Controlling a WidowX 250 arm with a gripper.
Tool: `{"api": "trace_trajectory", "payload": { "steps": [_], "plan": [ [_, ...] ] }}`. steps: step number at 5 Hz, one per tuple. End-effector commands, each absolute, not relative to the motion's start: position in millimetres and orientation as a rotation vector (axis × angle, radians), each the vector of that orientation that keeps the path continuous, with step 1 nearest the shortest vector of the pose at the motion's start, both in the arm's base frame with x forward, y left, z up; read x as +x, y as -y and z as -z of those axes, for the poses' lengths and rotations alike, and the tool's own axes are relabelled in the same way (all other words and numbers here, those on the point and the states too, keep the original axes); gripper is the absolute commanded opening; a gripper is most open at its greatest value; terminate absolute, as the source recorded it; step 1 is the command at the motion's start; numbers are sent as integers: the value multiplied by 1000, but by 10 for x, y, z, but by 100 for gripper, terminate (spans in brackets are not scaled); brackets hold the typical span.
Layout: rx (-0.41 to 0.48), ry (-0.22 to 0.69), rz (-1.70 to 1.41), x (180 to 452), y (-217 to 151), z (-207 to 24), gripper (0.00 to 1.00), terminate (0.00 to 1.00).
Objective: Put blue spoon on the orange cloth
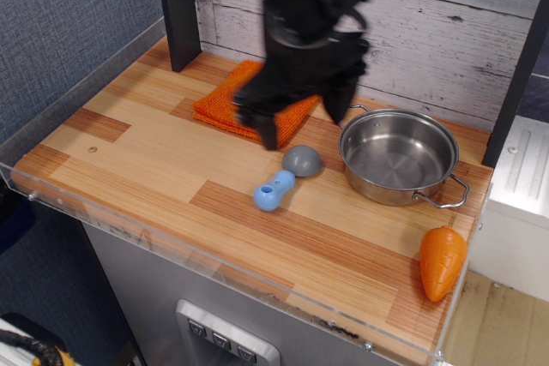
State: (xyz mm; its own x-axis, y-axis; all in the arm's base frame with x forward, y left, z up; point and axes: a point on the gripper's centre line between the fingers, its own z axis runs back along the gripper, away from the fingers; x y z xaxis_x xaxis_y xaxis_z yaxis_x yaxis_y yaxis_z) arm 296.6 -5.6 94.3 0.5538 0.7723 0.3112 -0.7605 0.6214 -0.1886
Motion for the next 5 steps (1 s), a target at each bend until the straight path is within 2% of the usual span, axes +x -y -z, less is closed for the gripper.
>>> {"api": "trace_trajectory", "payload": {
  "steps": [1,2,3,5],
  "plan": [
    [-114,486,-444,2664,-160,-1260,100,0],
    [-87,493,-252,2625,-205,-1202,100,0],
    [-23,462,-106,2703,-168,-1009,100,0],
    [83,437,-3,2854,-33,-693,100,0]
  ]
}}
